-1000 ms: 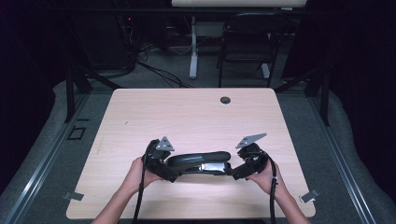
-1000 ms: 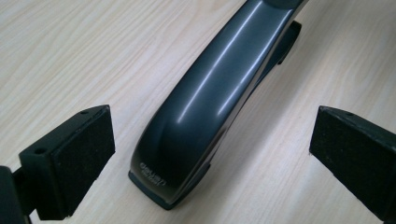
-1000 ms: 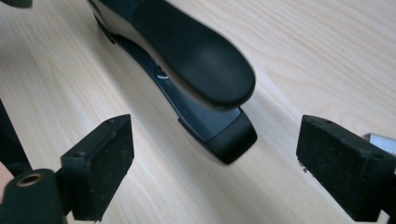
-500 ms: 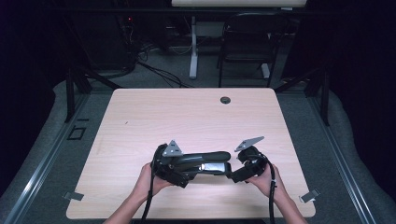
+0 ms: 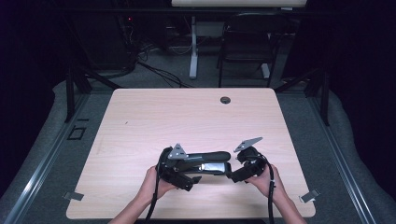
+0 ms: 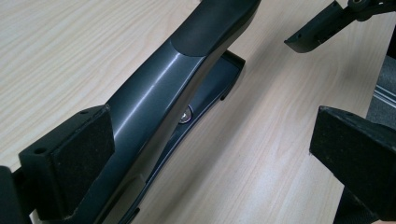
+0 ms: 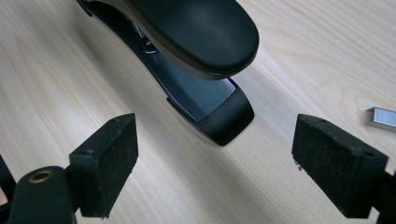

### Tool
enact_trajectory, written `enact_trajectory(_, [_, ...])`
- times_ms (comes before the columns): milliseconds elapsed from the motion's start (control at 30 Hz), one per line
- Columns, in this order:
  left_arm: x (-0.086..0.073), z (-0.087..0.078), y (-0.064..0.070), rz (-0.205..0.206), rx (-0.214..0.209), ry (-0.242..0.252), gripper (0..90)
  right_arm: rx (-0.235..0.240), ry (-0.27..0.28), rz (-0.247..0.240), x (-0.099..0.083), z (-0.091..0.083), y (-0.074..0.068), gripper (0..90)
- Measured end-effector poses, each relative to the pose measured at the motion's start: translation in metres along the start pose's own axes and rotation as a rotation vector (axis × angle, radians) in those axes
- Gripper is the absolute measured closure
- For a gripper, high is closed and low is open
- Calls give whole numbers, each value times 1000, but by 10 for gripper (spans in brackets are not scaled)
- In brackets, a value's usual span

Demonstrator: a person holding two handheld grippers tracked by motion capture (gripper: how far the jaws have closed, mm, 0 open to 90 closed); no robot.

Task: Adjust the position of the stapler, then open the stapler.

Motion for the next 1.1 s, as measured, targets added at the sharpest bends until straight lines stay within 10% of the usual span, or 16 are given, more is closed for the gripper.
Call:
enact_trajectory(433, [-1,13,8,-29,34,21,25,-25,-7,16,-2,2,2,188])
enact_trajectory(767, [-4,28,19,2,29,-1,465,-95,-21,17,-6,15,-1,487])
enact_trajectory(1100, [-9,43,17,-50,91,22,706,-116,28,46,-2,17,-8,752])
Point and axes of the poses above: each handheld gripper's, and its own axes: z roughly forward along the jaws, x roughly out of its top, y roughly to its right, the point moved 5 cm from there along z, roughly forward along the jaws, and after that the axes turned 9 degrees about -x, right-handed, at the moved point
